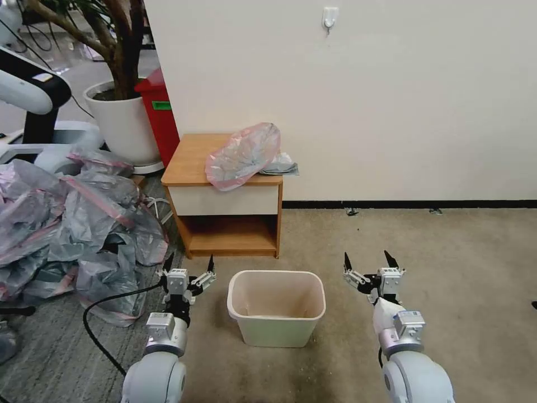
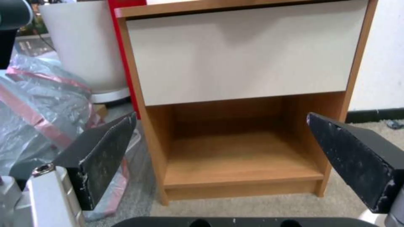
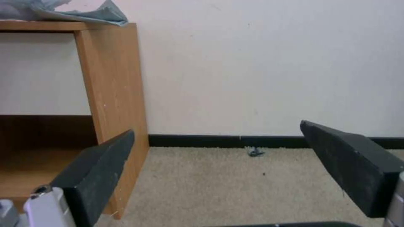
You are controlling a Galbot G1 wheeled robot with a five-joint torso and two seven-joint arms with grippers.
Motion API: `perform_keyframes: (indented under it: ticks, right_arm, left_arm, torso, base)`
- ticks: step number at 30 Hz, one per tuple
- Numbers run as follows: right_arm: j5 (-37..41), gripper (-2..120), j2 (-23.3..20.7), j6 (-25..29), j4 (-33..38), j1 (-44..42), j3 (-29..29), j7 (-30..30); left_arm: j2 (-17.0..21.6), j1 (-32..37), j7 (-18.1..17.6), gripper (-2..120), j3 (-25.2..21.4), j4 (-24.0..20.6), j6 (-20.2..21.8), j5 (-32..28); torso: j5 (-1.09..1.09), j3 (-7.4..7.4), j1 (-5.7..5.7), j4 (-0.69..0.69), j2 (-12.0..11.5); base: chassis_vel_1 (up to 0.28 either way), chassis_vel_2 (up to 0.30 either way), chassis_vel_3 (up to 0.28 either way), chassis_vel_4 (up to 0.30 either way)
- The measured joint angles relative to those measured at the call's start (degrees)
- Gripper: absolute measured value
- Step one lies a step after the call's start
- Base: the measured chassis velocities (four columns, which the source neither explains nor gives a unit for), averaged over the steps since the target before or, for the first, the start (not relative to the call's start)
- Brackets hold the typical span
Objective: Pick up the garbage bag from the table and place it over the trash can.
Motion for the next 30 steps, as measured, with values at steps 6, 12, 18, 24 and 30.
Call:
perform_keyframes:
  ticks: [6,12,18,24,30]
  right_arm:
    - [0.00,100,0.00,0.00,0.00,0.00,0.00,0.00]
    - [0.00,100,0.00,0.00,0.00,0.00,0.00,0.00]
    - [0.00,100,0.00,0.00,0.00,0.00,0.00,0.00]
    - [0.00,100,0.00,0.00,0.00,0.00,0.00,0.00]
    - [0.00,100,0.00,0.00,0.00,0.00,0.00,0.00]
  left_arm:
    - [0.00,0.00,0.00,100,0.00,0.00,0.00,0.00]
    - [0.00,0.00,0.00,100,0.00,0.00,0.00,0.00]
    - [0.00,0.00,0.00,100,0.00,0.00,0.00,0.00]
    - [0.00,0.00,0.00,100,0.00,0.00,0.00,0.00]
    - [0.00,0.00,0.00,100,0.00,0.00,0.00,0.00]
  torso:
    - [0.00,0.00,0.00,0.00,0.00]
    - [0.00,0.00,0.00,0.00,0.00]
    - [0.00,0.00,0.00,0.00,0.00]
    - [0.00,0.00,0.00,0.00,0.00]
    - [0.00,0.00,0.00,0.00,0.00]
  base:
    - [0.000,0.000,0.000,0.000]
    - [0.000,0.000,0.000,0.000]
    - [0.000,0.000,0.000,0.000]
    - [0.000,0.000,0.000,0.000]
    - [0.000,0.000,0.000,0.000]
